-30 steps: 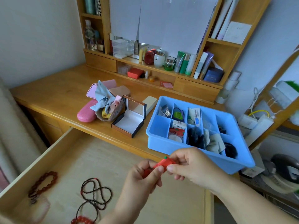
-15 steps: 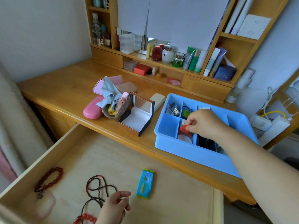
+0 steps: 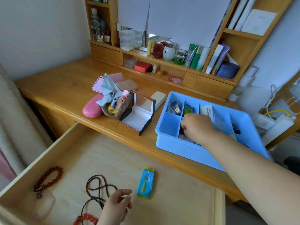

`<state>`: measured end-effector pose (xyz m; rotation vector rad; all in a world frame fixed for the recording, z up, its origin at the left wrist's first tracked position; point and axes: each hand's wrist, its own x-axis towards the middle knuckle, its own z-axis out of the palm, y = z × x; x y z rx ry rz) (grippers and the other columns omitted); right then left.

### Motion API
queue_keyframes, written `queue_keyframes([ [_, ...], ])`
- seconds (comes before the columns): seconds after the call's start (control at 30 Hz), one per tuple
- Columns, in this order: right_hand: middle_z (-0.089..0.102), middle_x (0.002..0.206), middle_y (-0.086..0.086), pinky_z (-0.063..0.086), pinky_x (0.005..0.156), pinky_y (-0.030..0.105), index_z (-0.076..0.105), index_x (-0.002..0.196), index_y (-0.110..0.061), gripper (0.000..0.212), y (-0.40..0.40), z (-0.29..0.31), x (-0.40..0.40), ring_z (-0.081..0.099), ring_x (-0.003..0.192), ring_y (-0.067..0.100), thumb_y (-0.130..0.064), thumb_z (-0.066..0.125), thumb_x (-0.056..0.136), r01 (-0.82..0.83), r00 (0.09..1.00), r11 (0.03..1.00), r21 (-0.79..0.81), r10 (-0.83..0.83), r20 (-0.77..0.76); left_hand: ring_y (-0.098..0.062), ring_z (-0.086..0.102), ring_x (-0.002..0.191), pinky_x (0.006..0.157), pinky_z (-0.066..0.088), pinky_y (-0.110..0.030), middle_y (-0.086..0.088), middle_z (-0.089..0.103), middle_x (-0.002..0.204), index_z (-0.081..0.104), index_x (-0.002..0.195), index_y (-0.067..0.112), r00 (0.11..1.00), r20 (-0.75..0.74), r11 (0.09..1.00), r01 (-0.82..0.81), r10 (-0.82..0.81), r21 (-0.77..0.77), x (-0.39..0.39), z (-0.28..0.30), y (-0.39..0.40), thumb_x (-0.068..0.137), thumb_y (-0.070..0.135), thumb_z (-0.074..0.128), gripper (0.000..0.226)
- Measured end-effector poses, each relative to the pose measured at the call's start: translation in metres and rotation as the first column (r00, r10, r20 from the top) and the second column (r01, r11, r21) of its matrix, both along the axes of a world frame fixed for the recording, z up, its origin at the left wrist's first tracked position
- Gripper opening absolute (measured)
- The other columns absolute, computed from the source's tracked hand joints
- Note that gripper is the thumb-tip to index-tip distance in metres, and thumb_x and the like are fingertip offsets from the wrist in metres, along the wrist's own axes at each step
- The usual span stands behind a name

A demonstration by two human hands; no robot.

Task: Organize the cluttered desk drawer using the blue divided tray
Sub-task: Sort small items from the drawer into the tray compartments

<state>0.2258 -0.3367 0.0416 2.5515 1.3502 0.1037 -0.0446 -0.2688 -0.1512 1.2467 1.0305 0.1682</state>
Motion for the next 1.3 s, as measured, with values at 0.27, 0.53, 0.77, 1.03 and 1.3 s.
queue_keyframes([
  [0.27,0.057,0.099,0.0,0.048,0.075,0.033,0.07,0.099,-0.018,0.024,-0.019,0.005,0.002,0.056,0.094,0.025,-0.025,0.047,0.093,-0.048,0.992,0.996,0.079,0.057,-0.113,-0.022,0.061,0.041,0.037,0.048,-0.025,-0.03,0.057,0.086,0.039,0.119,-0.005,0.906,0.34,0.897,-0.087,0.253,-0.434,0.012,0.05,-0.009,0.089,-0.025,0.015,0.044],
  [0.53,0.062,0.063,-0.017,0.04,0.056,0.01,0.069,0.073,-0.027,0.01,-0.068,0.001,-0.101,0.056,0.06,-0.005,-0.028,0.066,0.082,0.151,0.759,0.796,0.587,0.287,-0.584,-0.014,0.046,0.037,0.038,0.036,-0.019,0.005,0.073,0.077,0.038,0.126,0.038,0.894,0.339,0.954,0.25,-0.292,0.164,0.022,0.134,-0.036,0.102,0.029,0.033,0.026],
  [0.77,0.068,0.058,-0.011,0.037,0.055,0.006,0.068,0.071,-0.037,0.021,-0.079,-0.006,-0.142,0.057,0.051,-0.005,-0.022,0.062,0.083,0.23,0.427,0.88,0.416,0.293,-0.856,-0.011,0.049,0.042,0.042,0.039,-0.02,0.004,0.057,0.05,0.034,0.125,0.054,0.899,0.341,0.948,0.192,-0.273,0.253,0.041,0.139,-0.053,0.078,0.064,0.029,0.049],
  [1.03,0.065,0.066,-0.01,0.046,0.059,0.027,0.066,0.069,-0.03,0.018,-0.069,0.048,-0.026,0.058,0.062,0.009,-0.02,0.069,0.084,0.318,0.899,0.634,0.705,0.035,-0.437,-0.027,0.061,0.057,0.054,0.05,-0.034,0.003,0.072,0.098,0.05,0.118,0.036,0.945,0.321,0.997,0.055,-0.068,0.049,0.02,0.086,-0.026,0.096,0.044,0.036,0.028],
  [1.3,0.064,0.081,-0.01,0.037,0.062,0.025,0.063,0.073,-0.03,0.011,-0.029,0.02,0.015,0.06,0.083,0.016,-0.027,0.067,0.084,0.208,0.961,0.944,0.258,-0.148,-0.236,-0.024,0.056,0.046,0.042,0.044,-0.026,-0.013,0.068,0.093,0.052,0.12,0.013,0.987,0.141,0.987,-0.1,0.082,0.126,-0.012,0.026,-0.013,0.1,0.015,0.041,0.023],
])
